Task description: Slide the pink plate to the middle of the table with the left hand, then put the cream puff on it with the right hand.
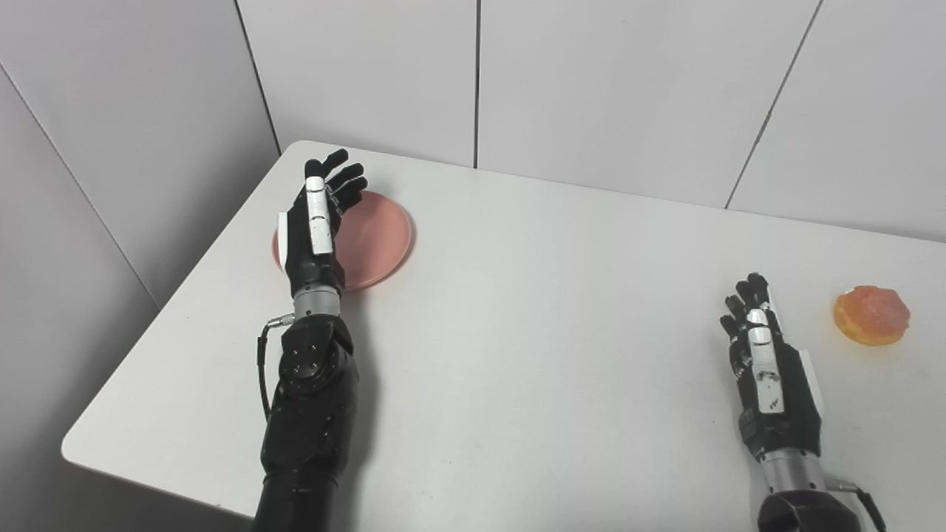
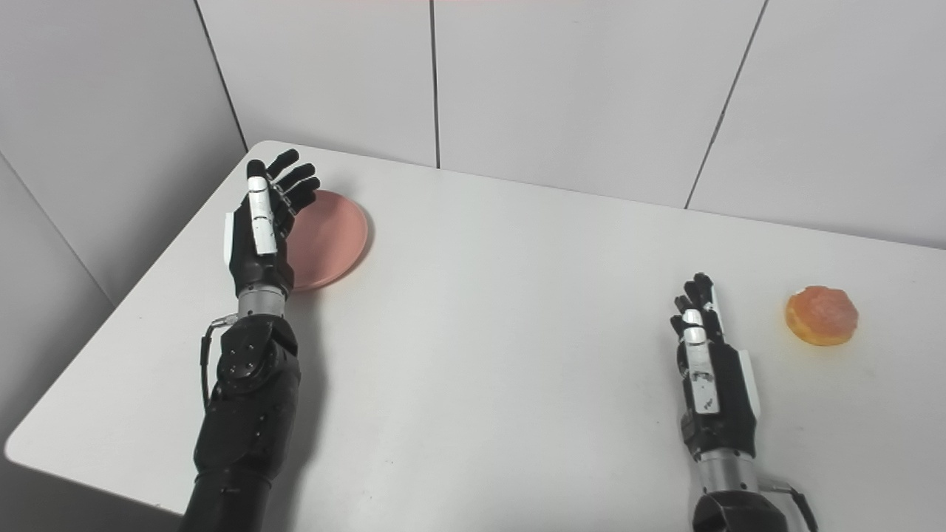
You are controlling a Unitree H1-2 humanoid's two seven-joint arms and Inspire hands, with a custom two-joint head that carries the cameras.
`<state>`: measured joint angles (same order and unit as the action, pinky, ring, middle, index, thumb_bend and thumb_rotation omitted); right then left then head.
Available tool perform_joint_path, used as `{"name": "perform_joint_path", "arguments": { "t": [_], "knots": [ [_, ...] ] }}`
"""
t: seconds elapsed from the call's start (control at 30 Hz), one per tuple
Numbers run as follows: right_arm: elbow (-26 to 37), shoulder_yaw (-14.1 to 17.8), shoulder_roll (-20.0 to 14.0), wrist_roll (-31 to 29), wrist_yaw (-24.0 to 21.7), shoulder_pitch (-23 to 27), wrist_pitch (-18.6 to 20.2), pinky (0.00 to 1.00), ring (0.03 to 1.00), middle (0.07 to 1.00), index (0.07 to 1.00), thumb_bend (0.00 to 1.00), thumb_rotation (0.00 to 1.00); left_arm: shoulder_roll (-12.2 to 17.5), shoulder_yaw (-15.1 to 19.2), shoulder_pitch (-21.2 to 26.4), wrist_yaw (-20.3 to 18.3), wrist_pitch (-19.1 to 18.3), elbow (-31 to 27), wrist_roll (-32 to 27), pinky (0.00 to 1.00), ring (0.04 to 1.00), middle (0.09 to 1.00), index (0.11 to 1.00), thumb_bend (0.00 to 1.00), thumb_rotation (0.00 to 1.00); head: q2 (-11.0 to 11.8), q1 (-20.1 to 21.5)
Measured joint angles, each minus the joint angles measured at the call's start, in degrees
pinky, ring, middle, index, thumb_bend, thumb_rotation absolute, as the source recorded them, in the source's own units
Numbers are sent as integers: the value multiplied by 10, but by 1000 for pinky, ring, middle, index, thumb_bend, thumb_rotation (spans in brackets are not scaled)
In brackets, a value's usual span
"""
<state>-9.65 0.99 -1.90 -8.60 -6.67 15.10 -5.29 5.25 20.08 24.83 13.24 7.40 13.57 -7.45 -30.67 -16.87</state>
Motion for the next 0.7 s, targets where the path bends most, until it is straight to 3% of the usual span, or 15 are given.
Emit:
{"name": "perform_joint_path", "arguments": {
  "t": [0.2,0.37,0.5,0.7],
  "knots": [
    [3,0,-1,0,-1,-1,0,1000,1000,1000,986,536,877,32,20,14,15,33,55,0,803,720,714,703,749,1000,1,-2],
    [2,0,-1,3,0,-1,0,1000,1000,1000,985,542,880,41,40,14,33,38,73,-10,896,774,745,717,737,1000,1,2],
    [1,1,-1,-2,-1,-1,0,1000,1000,1000,981,538,859,51,47,18,51,40,85,-10,814,749,742,711,767,1000,3,1],
    [1,1,-1,-9,-3,0,0,1000,1000,1000,978,524,858,74,57,27,71,57,127,-10,870,766,761,740,745,1000,4,3]
  ]
}}
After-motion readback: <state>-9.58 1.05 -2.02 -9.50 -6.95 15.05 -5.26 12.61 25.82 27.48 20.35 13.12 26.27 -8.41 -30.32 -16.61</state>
